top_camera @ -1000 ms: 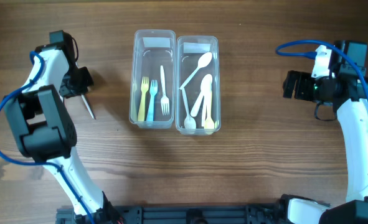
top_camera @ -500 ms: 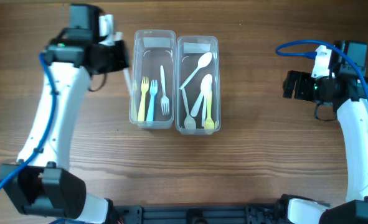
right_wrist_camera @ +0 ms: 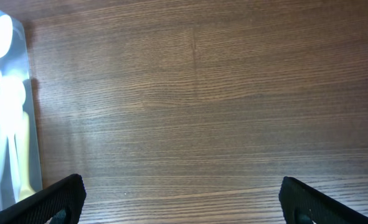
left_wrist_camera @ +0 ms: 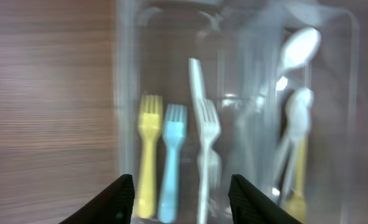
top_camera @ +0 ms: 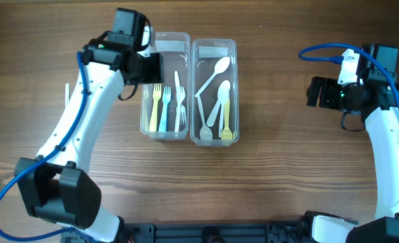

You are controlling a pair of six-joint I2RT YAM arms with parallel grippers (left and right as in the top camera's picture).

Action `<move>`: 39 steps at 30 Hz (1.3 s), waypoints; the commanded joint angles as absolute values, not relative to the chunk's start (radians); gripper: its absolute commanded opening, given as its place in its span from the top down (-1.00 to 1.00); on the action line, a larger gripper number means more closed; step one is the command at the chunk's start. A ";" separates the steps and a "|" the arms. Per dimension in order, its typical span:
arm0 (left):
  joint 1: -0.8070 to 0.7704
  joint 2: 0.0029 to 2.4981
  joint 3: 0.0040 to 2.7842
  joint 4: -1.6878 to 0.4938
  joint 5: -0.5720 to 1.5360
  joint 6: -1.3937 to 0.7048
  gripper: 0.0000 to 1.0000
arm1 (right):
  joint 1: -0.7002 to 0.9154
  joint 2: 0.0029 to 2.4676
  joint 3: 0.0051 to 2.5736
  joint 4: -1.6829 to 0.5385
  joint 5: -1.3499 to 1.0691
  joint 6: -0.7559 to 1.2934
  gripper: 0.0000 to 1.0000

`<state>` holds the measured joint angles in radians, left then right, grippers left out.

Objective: Pack container
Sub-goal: 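Place the white fork into the left container and release, then reach left gripper to the last white fork and grasp it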

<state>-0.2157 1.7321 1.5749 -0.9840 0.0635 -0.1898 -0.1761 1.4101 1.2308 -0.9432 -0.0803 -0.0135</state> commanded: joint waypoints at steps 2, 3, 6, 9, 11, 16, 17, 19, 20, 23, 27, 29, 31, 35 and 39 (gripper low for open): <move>-0.077 1.610 1.608 -1.026 -0.162 -0.187 -0.36 | -0.175 1.412 1.227 -0.941 -0.067 -0.024 -0.99; -0.054 1.608 1.608 -1.040 -0.200 -0.187 -0.36 | -0.175 1.412 1.227 -0.941 -0.067 -0.024 -1.00; 0.036 1.615 1.606 -1.069 -0.285 -0.186 -0.36 | -0.175 1.412 1.227 -0.941 -0.067 -0.024 -1.00; 0.120 1.632 1.602 -1.070 -0.281 -0.171 -0.36 | -0.175 1.412 1.227 -0.941 -0.067 -0.024 -0.99; 0.175 1.656 1.602 -1.066 -0.281 -0.161 -0.33 | -0.175 1.412 1.227 -0.941 -0.067 -0.024 -0.99; 0.282 1.759 1.565 -1.036 -0.258 -0.161 -0.25 | -0.175 1.412 1.227 -0.941 -0.067 -0.024 -0.99; 0.294 1.782 1.558 -1.032 -0.250 -0.161 -0.24 | -0.175 1.412 1.227 -0.941 -0.067 -0.024 -0.99; 0.319 1.844 1.541 -1.014 -0.226 -0.130 -0.25 | -0.175 1.412 1.227 -0.942 -0.067 -0.024 -0.99; 0.327 1.879 1.531 -1.002 -0.204 -0.093 -0.25 | -0.175 1.412 1.227 -0.941 -0.067 -0.024 -1.00; 0.345 1.969 1.517 -0.972 -0.188 -0.054 -0.25 | -0.175 1.412 1.227 -0.941 -0.067 -0.024 -1.00; 0.350 2.057 1.517 -0.938 -0.103 0.028 -0.30 | -0.175 1.412 1.227 -0.941 -0.067 -0.024 -0.99; 0.350 2.099 1.517 -0.918 -0.097 0.068 -0.30 | -0.175 1.412 1.227 -0.941 -0.067 -0.024 -0.99; 0.350 2.120 1.517 -0.905 -0.097 0.076 -0.28 | -0.175 1.412 1.227 -0.941 -0.067 -0.024 -1.00; 0.351 2.130 1.515 -0.884 -0.097 0.076 -0.22 | -0.175 1.412 1.227 -0.941 -0.067 -0.024 -0.99; 0.351 2.130 1.486 -0.862 -0.092 0.120 -0.21 | -0.175 1.412 1.227 -0.941 -0.067 -0.024 -0.99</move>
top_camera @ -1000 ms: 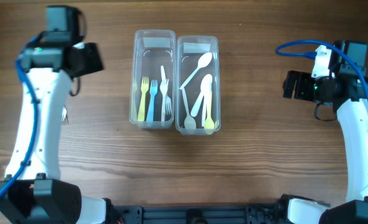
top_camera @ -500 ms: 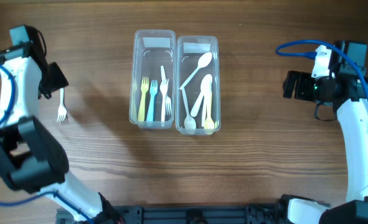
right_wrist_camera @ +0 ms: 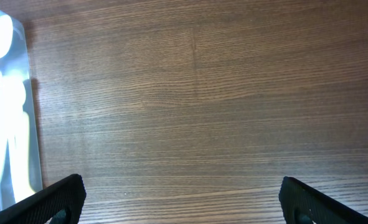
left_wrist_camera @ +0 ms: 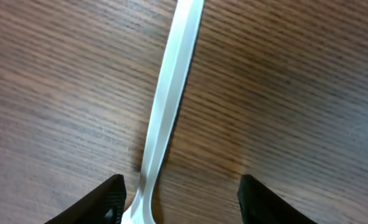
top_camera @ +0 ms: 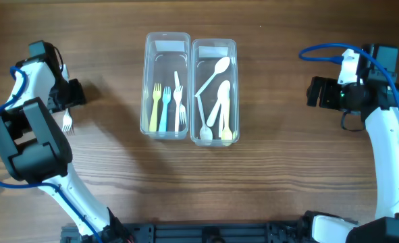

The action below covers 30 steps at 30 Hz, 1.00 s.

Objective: Pack container
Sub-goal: 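Reach left gripper to the last white fork and grasp it, then place the last white fork into the left container and release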

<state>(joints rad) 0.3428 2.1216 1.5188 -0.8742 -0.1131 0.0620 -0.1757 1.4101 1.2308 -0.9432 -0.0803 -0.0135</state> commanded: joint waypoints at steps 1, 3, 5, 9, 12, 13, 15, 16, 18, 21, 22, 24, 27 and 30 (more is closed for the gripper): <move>0.352 2.130 1.477 -0.853 -0.085 0.128 -0.21 | -0.175 1.412 1.227 -0.941 -0.067 -0.024 -0.99; 0.352 2.130 1.459 -0.835 -0.062 0.129 -0.21 | -0.175 1.412 1.227 -0.941 -0.067 -0.023 -1.00; 0.352 2.130 1.443 -0.825 -0.033 0.160 -0.21 | -0.175 1.412 1.227 -0.941 -0.067 -0.024 -1.00; 0.352 2.130 1.438 -0.826 -0.011 0.170 0.24 | -0.175 1.412 1.227 -0.941 -0.067 -0.024 -1.00; 0.352 2.130 1.438 -0.830 0.000 0.169 0.56 | -0.175 1.412 1.227 -0.941 -0.067 -0.023 -0.99; 0.352 2.130 1.438 -0.830 0.000 0.169 0.60 | -0.175 1.412 1.227 -0.941 -0.067 -0.024 -0.99; 0.352 2.130 1.438 -0.830 0.004 0.168 0.63 | -0.175 1.412 1.227 -0.941 -0.067 -0.024 -1.00; 0.352 2.127 1.438 -0.833 0.004 0.164 0.68 | -0.175 1.412 1.227 -0.941 -0.067 -0.024 -1.00; 0.352 2.120 1.444 -0.837 0.009 0.138 0.92 | -0.175 1.412 1.227 -0.941 -0.067 -0.024 -0.99; 0.350 2.093 1.477 -0.860 0.046 0.119 0.92 | -0.175 1.412 1.227 -0.941 -0.067 -0.024 -0.99; 0.350 2.075 1.489 -0.869 0.059 0.118 0.92 | -0.175 1.412 1.227 -0.941 -0.067 -0.024 -0.99; 0.349 2.035 1.511 -0.882 0.064 0.112 0.92 | -0.175 1.412 1.227 -0.941 -0.067 -0.024 -0.99; 0.337 1.961 1.538 -0.892 0.064 0.064 0.92 | -0.175 1.412 1.227 -0.941 -0.067 -0.024 -1.00; 0.307 1.871 1.552 -0.894 0.119 0.043 0.92 | -0.175 1.412 1.227 -0.941 -0.067 -0.024 -0.99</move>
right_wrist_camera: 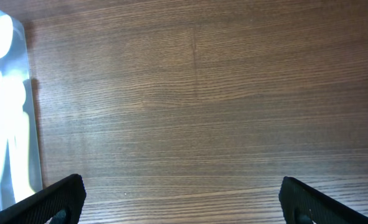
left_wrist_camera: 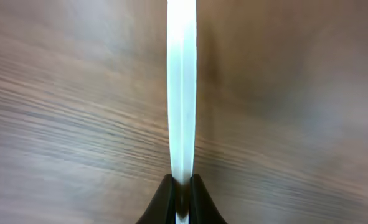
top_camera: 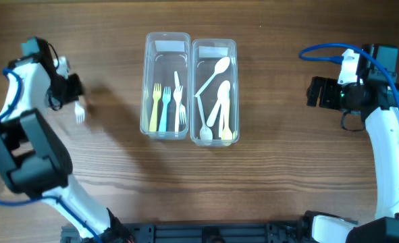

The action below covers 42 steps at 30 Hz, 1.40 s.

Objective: Pack container
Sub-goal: 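Place the last white fork into the left container and release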

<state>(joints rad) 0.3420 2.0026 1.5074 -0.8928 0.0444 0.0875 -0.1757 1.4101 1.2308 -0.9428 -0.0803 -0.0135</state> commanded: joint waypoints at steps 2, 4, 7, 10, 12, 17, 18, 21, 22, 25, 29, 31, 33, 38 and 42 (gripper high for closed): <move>0.267 1.803 1.553 -0.895 0.223 0.043 0.92 | -0.175 1.412 1.227 -0.941 -0.067 -0.024 -0.99; 0.200 1.742 1.553 -0.920 0.321 0.010 0.92 | -0.175 1.412 1.227 -0.941 -0.067 -0.024 -0.99; 0.081 1.702 1.553 -0.941 0.380 0.010 0.92 | -0.175 1.412 1.227 -0.941 -0.067 -0.025 -0.99; -0.048 1.702 1.552 -0.940 0.411 0.009 0.92 | -0.175 1.412 1.227 -0.941 -0.067 -0.024 -1.00; -0.149 1.705 1.552 -0.920 0.409 0.009 0.92 | -0.175 1.412 1.227 -0.941 -0.067 -0.024 -0.99; -0.270 1.705 1.552 -0.876 0.245 -0.093 0.92 | -0.175 1.412 1.227 -0.942 -0.067 -0.024 -0.99; -0.279 1.705 1.552 -0.879 0.236 -0.095 0.92 | -0.175 1.412 1.227 -0.941 -0.067 -0.024 -0.99; -0.287 1.718 1.552 -0.880 0.223 -0.125 0.92 | -0.175 1.412 1.227 -0.941 -0.067 -0.024 -1.00; -0.287 1.726 1.552 -0.883 0.197 -0.140 0.92 | -0.175 1.412 1.227 -0.941 -0.067 -0.024 -1.00; -0.287 1.760 1.551 -0.887 0.173 -0.143 0.86 | -0.175 1.412 1.227 -0.942 -0.067 -0.024 -1.00; -0.287 1.807 1.551 -0.881 0.173 -0.142 0.06 | -0.175 1.412 1.227 -0.941 -0.067 -0.024 -0.99; -0.287 1.813 1.551 -0.878 0.173 -0.142 -0.27 | -0.175 1.412 1.227 -0.941 -0.067 -0.024 -0.99; -0.282 1.812 1.552 -0.864 0.173 -0.141 -0.50 | -0.175 1.412 1.227 -0.941 -0.067 -0.025 -1.00; -0.217 1.769 1.553 -0.852 0.114 -0.136 -0.56 | -0.175 1.412 1.227 -0.941 -0.067 -0.024 -0.99; -0.103 1.709 1.553 -0.852 0.115 -0.147 -0.60 | -0.175 1.412 1.227 -0.941 -0.067 -0.024 -1.00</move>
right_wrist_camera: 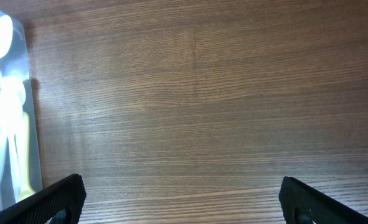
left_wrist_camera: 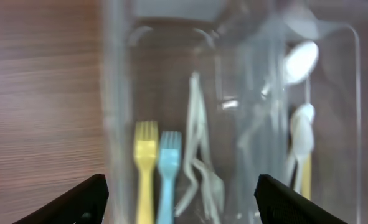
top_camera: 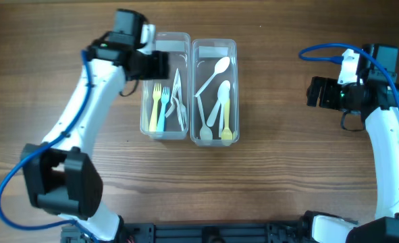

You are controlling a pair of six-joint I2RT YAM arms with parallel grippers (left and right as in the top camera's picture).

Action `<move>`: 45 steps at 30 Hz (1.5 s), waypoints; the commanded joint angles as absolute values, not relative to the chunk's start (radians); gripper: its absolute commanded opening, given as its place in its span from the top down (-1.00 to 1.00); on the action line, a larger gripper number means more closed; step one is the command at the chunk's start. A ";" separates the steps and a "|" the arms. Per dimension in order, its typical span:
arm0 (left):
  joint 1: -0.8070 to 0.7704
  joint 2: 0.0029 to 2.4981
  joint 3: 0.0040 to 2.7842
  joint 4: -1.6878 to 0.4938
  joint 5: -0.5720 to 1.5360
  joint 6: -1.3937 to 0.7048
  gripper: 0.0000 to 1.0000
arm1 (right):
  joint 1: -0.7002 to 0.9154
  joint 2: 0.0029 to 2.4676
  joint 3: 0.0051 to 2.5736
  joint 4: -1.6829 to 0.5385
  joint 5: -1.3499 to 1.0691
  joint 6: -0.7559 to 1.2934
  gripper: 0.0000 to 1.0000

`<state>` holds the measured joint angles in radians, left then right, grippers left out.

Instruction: Pack container

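Two clear containers stand side by side. The left container holds a yellow fork, a blue fork and white forks, one lying slanted across the others. The right container holds white and yellow spoons. My left gripper hovers over the far end of the left container, its jaws wide open and empty. My right gripper is open over bare wood far to the right.
The wooden table stretches around both containers. The right container's edge shows at the left of the right wrist view. Both arm bases stand at the near table edge.
My left gripper was shut on a white fork at the table's far left. Now it is open above the left container, and one more white fork lies slanted inside. The right arm has not moved.
My left gripper was open over the left container. Then it was at the far left, open around a white fork lying on the table, then shut on that fork. Now it is back over the container, open, with the fork inside.
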<state>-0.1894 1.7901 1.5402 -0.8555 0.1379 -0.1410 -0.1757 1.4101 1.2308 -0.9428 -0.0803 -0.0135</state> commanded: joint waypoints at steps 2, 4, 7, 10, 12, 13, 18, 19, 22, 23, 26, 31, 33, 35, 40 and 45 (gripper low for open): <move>-0.052 1.689 1.553 -0.852 0.114 -0.142 -0.61 | -0.175 1.412 1.227 -0.941 -0.067 -0.024 -0.99; 0.006 1.682 1.553 -0.851 0.114 -0.142 -1.00 | -0.175 1.412 1.227 -0.941 -0.067 -0.024 -1.00; 0.073 1.683 1.552 -0.873 0.114 -0.143 -1.00 | -0.175 1.412 1.227 -0.941 -0.067 -0.024 -1.00; 0.104 1.683 1.552 -0.894 0.114 -0.143 -1.00 | -0.175 1.412 1.227 -0.941 -0.067 -0.024 -1.00; 0.107 1.683 1.552 -0.894 0.114 -0.143 -1.00 | -0.175 1.412 1.227 -0.941 -0.067 -0.024 -0.99; 0.107 1.683 1.552 -0.894 0.114 -0.143 -1.00 | -0.175 1.412 1.227 -0.941 -0.067 -0.024 -0.99; 0.107 1.683 1.552 -0.894 0.114 -0.143 -0.99 | -0.175 1.412 1.227 -0.939 -0.067 -0.024 -0.99; 0.107 1.683 1.552 -0.894 0.114 -0.143 -1.00 | -0.175 1.412 1.225 -0.934 -0.067 -0.024 -0.99; 0.107 1.683 1.552 -0.894 0.114 -0.143 -0.99 | -0.173 1.357 1.222 -0.931 -0.067 -0.024 -0.99; 0.107 1.683 1.552 -0.894 0.114 -0.143 -1.00 | -0.169 1.305 1.222 -0.931 -0.067 -0.024 -0.99; 0.107 1.683 1.552 -0.894 0.114 -0.143 -1.00 | -0.132 1.092 1.222 -0.931 -0.067 -0.024 -0.99; 0.107 1.683 1.552 -0.894 0.114 -0.143 -1.00 | -0.051 0.738 1.222 -0.932 -0.067 -0.024 -0.99; 0.107 1.683 1.552 -0.894 0.114 -0.143 -0.99 | -0.031 0.617 1.222 -0.933 -0.067 -0.024 -0.99; 0.107 1.683 1.552 -0.894 0.114 -0.143 -1.00 | -0.022 0.524 1.222 -0.936 -0.067 -0.028 -0.99; 0.107 1.683 1.552 -0.894 0.114 -0.143 -1.00 | -0.014 0.353 1.160 -0.877 -0.134 -0.019 -1.00; 0.107 1.683 1.552 -0.894 0.114 -0.143 -1.00 | -0.014 0.205 0.898 -0.635 -0.237 -0.015 -0.99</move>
<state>0.1032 1.6978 1.5402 -0.8940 0.1162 -0.1436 -0.0204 0.2813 1.0531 -0.7242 -0.1471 -0.0132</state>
